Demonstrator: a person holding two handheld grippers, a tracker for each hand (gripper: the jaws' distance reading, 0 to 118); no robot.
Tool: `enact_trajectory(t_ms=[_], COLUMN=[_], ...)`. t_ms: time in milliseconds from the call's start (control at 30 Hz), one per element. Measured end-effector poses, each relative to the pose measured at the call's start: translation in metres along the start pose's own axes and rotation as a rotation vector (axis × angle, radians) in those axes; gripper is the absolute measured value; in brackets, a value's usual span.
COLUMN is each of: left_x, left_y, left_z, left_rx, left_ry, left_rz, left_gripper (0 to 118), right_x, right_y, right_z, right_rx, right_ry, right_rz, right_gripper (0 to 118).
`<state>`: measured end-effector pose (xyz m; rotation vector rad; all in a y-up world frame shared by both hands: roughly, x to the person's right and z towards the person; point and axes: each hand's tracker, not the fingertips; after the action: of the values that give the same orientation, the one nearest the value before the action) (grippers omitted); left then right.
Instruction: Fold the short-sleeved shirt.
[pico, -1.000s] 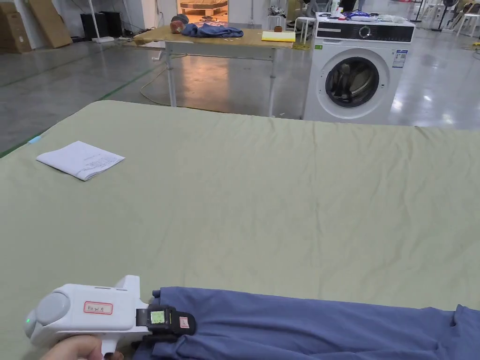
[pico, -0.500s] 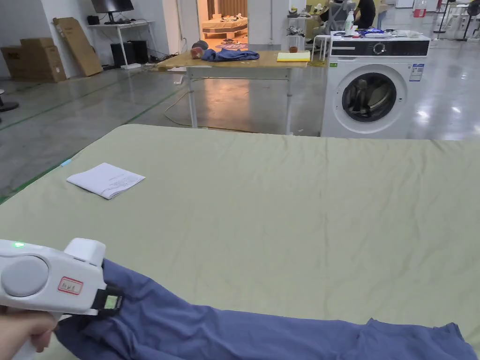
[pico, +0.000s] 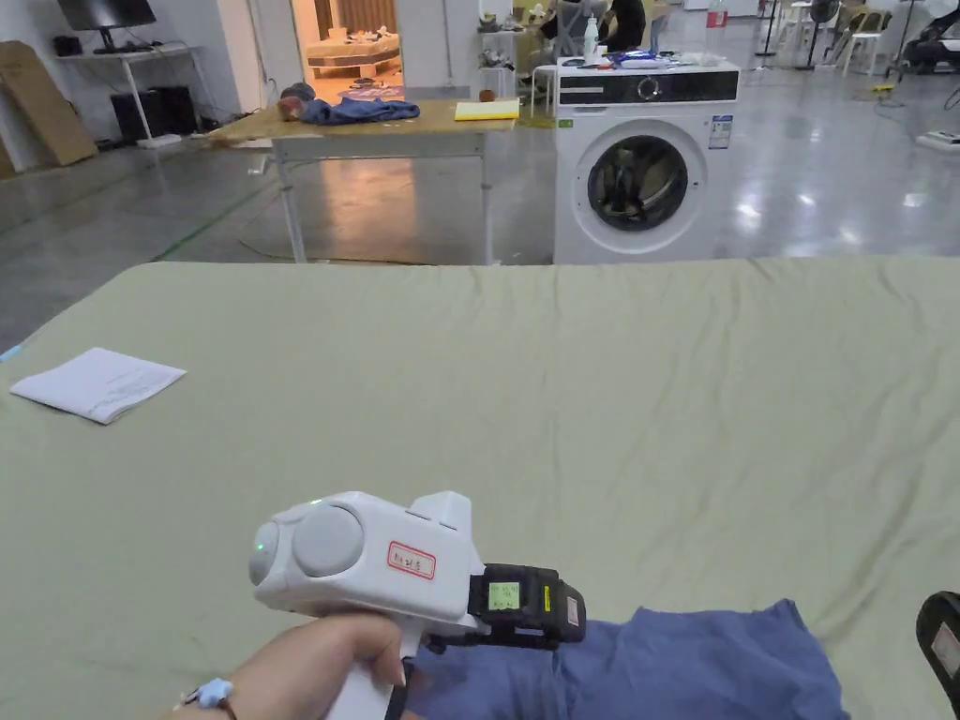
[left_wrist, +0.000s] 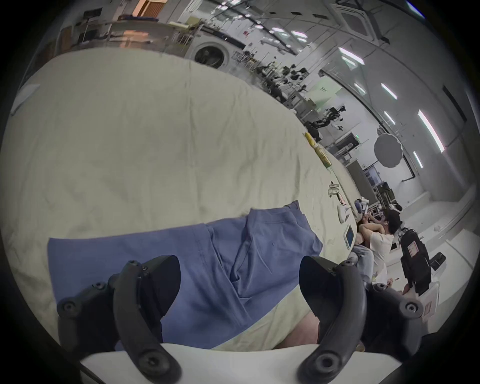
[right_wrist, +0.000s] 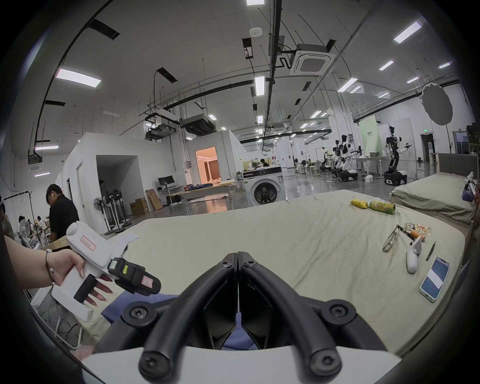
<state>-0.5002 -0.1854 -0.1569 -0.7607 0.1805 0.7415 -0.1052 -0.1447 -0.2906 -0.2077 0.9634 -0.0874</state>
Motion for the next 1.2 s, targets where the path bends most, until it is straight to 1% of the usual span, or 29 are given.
enact_trajectory(t_ms=[67,100,133,200,233,267,300,333,433,533,600,700,767,800,867,900,967,1033,1067,1100,1133,1167,1200], left_x=[-0.005,-0.008,-0.009,-0.012,-0.012,-0.009,-0.006,-0.009,-0.009,-0.001,0.003,0.01,0.018,0.02,0.022,0.022,0.018,-0.001,-0.015,-0.032,-0.048,-0.067,-0.082], left_y=[-0.005,-0.008,-0.014,-0.023,-0.026,-0.033,-0.034,-0.034,-0.037,-0.045,-0.048,-0.06,-0.059,-0.063,-0.066,-0.067,-0.069,-0.068,-0.067,-0.067,-0.067,-0.067,-0.066], left_z=[0.019,0.029,0.041,0.056,0.06,0.059,0.055,0.052,0.021,-0.02,-0.047,-0.07,-0.066,-0.062,-0.051,-0.042,-0.016,0.016,0.034,0.054,0.07,0.088,0.102], left_rx=[0.023,0.039,0.064,0.115,0.127,0.127,0.141,0.129,0.062,-0.014,-0.073,-0.087,-0.08,-0.081,-0.082,-0.065,0.017,0.08,0.104,0.127,0.144,0.152,0.146], left_ry=[0.057,0.101,0.132,0.174,0.202,0.259,0.252,0.265,0.204,0.162,0.151,0.146,0.05,-0.021,-0.226,-0.272,-0.258,-0.248,-0.239,-0.242,-0.228,-0.231,-0.25], left_rz=[-0.017,-0.025,-0.049,-0.106,-0.141,-0.163,-0.172,-0.165,-0.12,-0.132,-0.14,-0.137,-0.118,-0.097,-0.029,-0.018,-0.029,-0.03,-0.014,-0.007,0.008,0.037,0.071], left_gripper=[84,81,69,50,27,2,0,0,0,0,0,0,0,0,0,0,0,0,4,24,57,57,68], right_x=[0.001,0.002,0.002,0.002,0.002,0.001,0.001,0.0,-0.002,-0.003,-0.002,-0.002,-0.002,-0.002,-0.004,-0.005,-0.008,-0.009,-0.01,-0.011,-0.013,-0.015,-0.017], right_y=[-0.002,-0.002,-0.002,-0.003,-0.003,-0.003,-0.003,-0.003,-0.003,-0.004,-0.005,-0.008,-0.009,-0.009,-0.008,-0.007,-0.003,0.0,0.002,0.004,0.005,0.006,0.006], right_z=[-0.001,-0.001,-0.002,-0.002,-0.003,-0.003,-0.004,-0.004,-0.003,-0.002,-0.002,-0.002,-0.002,-0.002,-0.002,-0.002,-0.003,-0.003,-0.003,-0.003,-0.003,-0.004,-0.005], right_rx=[-0.005,-0.006,-0.006,-0.003,-0.001,0.0,-0.001,-0.001,-0.007,-0.009,-0.023,-0.04,-0.045,-0.046,-0.046,-0.046,-0.044,-0.039,-0.034,-0.032,-0.032,-0.034,-0.038], right_ry=[-0.001,-0.001,0.001,0.005,0.007,0.01,0.012,0.014,0.019,0.02,0.025,0.016,0.012,0.012,0.018,0.022,0.026,0.033,0.039,0.042,0.044,0.047,0.05], right_rz=[0.003,0.005,0.005,0.004,0.003,0.003,0.003,0.004,0.018,0.032,0.016,0.017,0.023,0.023,0.021,0.023,0.033,0.032,0.027,0.025,0.026,0.03,0.034], right_gripper=[0,0,0,0,0,0,0,0,0,0,0,0,0,0,0,0,0,0,0,0,0,0,0])
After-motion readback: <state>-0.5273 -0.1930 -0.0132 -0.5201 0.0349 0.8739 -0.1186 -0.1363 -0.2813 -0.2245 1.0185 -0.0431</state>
